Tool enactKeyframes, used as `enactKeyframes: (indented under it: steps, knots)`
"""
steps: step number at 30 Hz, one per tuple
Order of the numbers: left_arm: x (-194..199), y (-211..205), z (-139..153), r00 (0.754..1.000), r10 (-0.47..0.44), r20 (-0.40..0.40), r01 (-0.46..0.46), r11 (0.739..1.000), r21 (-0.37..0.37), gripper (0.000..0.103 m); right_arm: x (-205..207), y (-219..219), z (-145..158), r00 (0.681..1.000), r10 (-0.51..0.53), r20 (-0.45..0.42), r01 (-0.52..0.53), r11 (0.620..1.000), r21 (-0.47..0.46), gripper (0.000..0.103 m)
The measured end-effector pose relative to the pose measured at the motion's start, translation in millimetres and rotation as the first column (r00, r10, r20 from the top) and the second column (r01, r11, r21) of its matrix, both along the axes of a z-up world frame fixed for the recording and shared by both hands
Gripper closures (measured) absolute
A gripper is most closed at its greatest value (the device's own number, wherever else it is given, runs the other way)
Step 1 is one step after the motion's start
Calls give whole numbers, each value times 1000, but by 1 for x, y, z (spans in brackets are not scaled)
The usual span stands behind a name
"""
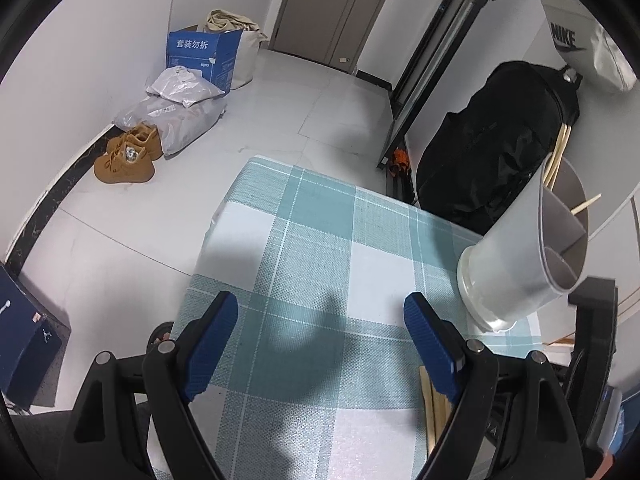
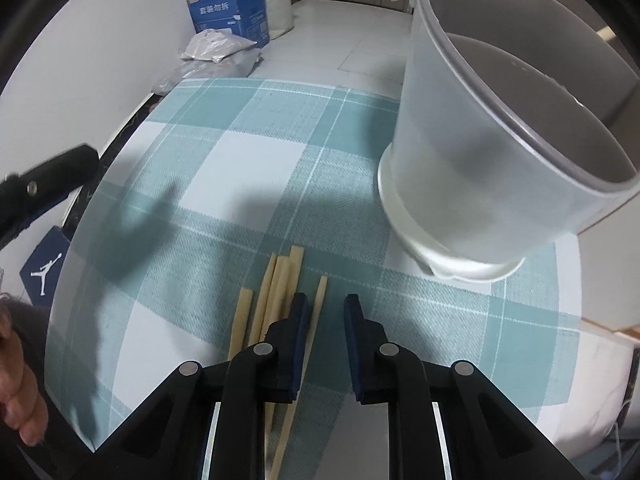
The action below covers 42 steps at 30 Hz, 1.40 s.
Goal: Organize utensils
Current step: 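Lower the right tool onto the pile and grasp one chopstick, then grasp a chopstick with the left tool while the right tool holds its chopstick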
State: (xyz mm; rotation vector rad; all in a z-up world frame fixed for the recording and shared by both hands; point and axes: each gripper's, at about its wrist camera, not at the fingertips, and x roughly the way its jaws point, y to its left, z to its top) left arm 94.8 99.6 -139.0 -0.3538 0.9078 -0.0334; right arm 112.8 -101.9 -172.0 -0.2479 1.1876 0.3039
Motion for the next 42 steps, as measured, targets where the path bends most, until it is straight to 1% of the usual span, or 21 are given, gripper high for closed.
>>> enactKeyframes:
  steps: [1, 2, 4, 7, 10, 13, 15, 16, 18, 20, 22, 25, 27, 32, 33, 34, 36, 38, 39, 42]
  knots:
    - [1, 0, -1, 1000, -5, -5, 5, 1000, 6, 21, 1, 0, 0, 1000, -5, 2, 5, 1000, 6, 90]
    - [1, -1, -3, 1000, -11, -13, 11, 1000, 10, 21, 1, 0, 0, 1000, -10, 3, 10, 1000, 10, 97]
    - [1, -3, -6, 999, -19, -27, 19, 1000, 16, 21, 1, -3, 1, 1000, -22, 0, 22, 999, 28, 99]
    - [0, -5, -9, 998, -34, -47, 35, 999, 28, 21, 5, -3, 1, 999, -35, -1, 35, 997, 71, 100]
    - [-1, -10, -12, 995, -69, -73, 69, 998, 9, 21, 0, -12, 13, 998, -48, 30, 43, 990, 131, 100]
    - [-3, -17, -15, 988, -116, -100, 117, 993, 10, 21, -7, -31, 29, 994, -99, 52, 85, 971, 225, 100]
    - [-4, -25, -17, 978, -163, -129, 166, 986, 15, 21, -9, -44, 38, 989, -134, 57, 113, 954, 278, 100]
    - [-5, -29, -19, 973, -184, -143, 188, 982, 21, 21, -10, -52, 42, 986, -157, 53, 132, 938, 320, 100]
    - [-8, -38, -22, 957, -227, -179, 236, 971, 29, 21, -13, -64, 49, 978, -201, 53, 168, 914, 370, 100]
    - [-12, -45, -25, 946, -252, -202, 264, 964, 34, 21, -15, -81, 53, 970, -240, 38, 201, 881, 428, 100]
    - [-17, -52, -26, 940, -259, -220, 277, 960, 52, 21, -23, -101, 55, 958, -288, 10, 243, 827, 508, 100]
    - [-20, -60, -25, 939, -264, -222, 287, 955, 78, 21, -29, -126, 50, 928, -370, -54, 320, 712, 625, 100]
    - [-22, -64, -25, 938, -263, -227, 287, 955, 79, 21, -35, -136, 47, 915, -398, -70, 346, 682, 645, 100]
    - [-28, -74, -25, 937, -260, -233, 299, 942, 155, 21, -47, -152, 42, 908, -417, -52, 340, 657, 673, 100]
    - [-29, -76, -25, 935, -261, -239, 304, 938, 167, 21, -52, -158, 44, 908, -417, -45, 335, 656, 676, 100]
    - [-29, -76, -25, 933, -261, -248, 307, 936, 174, 21, -48, -163, 44, 909, -414, -36, 327, 660, 676, 100]
    - [-27, -77, -25, 928, -261, -265, 313, 933, 178, 21, -50, -167, 47, 912, -411, -8, 310, 673, 672, 100]
    - [-26, -81, -26, 920, -268, -287, 331, 922, 201, 21, -48, -167, 43, 913, -409, -5, 302, 665, 683, 100]
    - [-26, -83, -26, 916, -276, -291, 339, 920, 197, 21, -48, -168, 42, 913, -408, -2, 297, 661, 689, 100]
    - [-25, -86, -26, 910, -271, -314, 345, 915, 208, 21, -47, -167, 46, 913, -406, 27, 276, 666, 693, 100]
